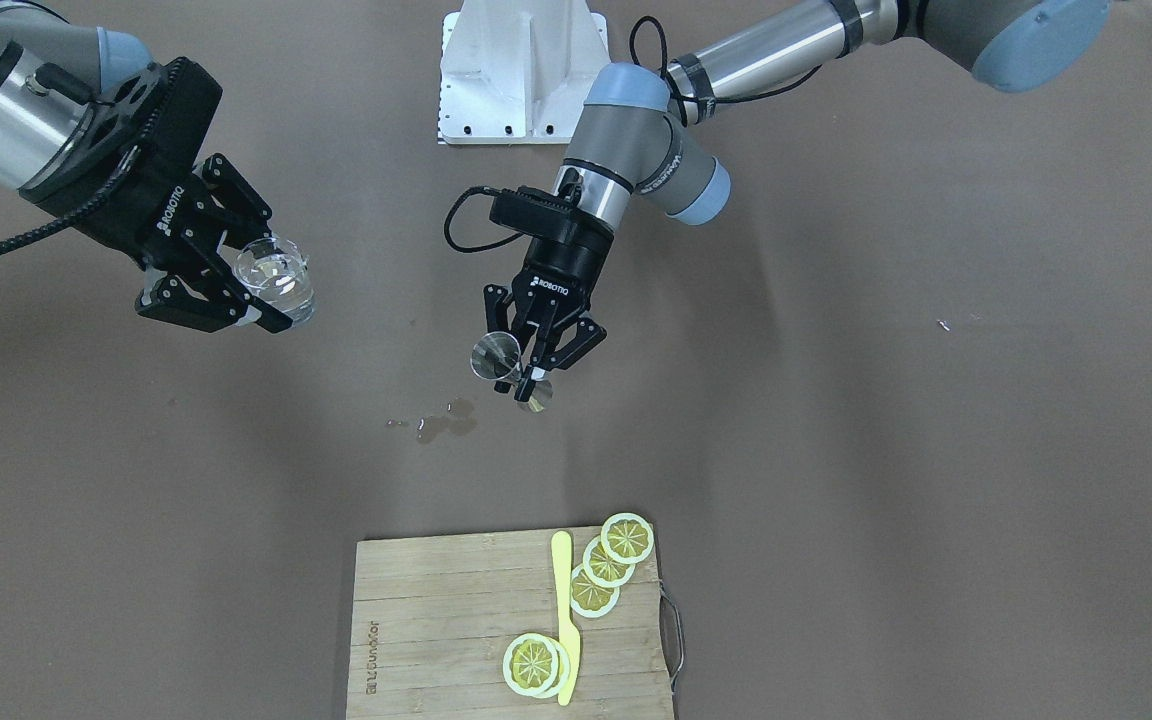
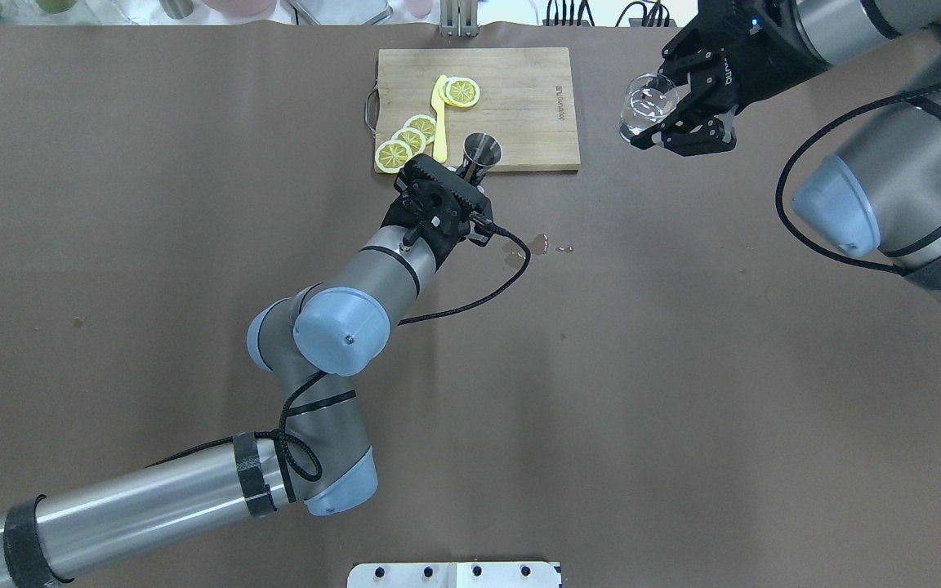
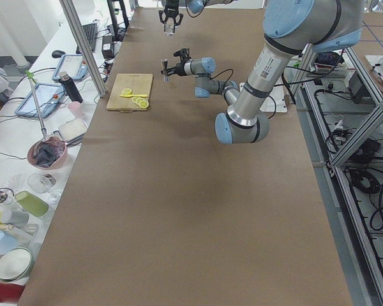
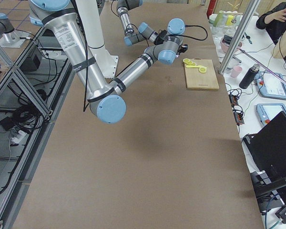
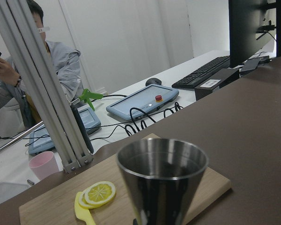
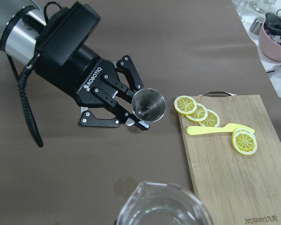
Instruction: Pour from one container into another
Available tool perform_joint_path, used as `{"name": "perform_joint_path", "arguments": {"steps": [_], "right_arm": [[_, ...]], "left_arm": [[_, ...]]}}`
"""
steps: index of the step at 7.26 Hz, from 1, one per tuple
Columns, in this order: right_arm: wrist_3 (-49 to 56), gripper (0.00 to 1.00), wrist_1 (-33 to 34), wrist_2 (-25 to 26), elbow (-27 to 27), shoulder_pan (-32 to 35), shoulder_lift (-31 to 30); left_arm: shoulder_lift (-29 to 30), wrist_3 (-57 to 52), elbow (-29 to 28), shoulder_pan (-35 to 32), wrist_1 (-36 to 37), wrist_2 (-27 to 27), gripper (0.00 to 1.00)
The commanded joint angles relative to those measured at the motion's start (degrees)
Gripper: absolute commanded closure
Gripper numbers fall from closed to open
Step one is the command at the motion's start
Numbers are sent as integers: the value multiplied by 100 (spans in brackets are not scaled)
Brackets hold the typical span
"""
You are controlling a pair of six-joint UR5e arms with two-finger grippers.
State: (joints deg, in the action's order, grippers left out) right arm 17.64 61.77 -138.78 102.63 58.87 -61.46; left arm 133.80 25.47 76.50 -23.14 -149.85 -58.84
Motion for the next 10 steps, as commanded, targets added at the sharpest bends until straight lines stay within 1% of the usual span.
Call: {"name": "perform_joint_path", "arguments": {"steps": [1,3,5,6,8,10], "right_arm": [[-93,100,-16,0,29,-34,29],[-103,100,19,35,72,-112,73],[-112,100,141,70,160,-235,64],[-94,100,299,166,239,-332,56],[2,100,301,447,266,-569,-14],[273,100,327,772,354,-833,-137]], "left_arm": [[76,-15,-65,159,-35,-311,100],[111,-15,66,282,-35,-321,100],[155,-15,40,371,-35,-339,100],[138,-15,-38,458,-35,-339,100],[85,-15,-74,450,-280,-286,100],[-55,-6,-83,450,-299,-321,100]]}}
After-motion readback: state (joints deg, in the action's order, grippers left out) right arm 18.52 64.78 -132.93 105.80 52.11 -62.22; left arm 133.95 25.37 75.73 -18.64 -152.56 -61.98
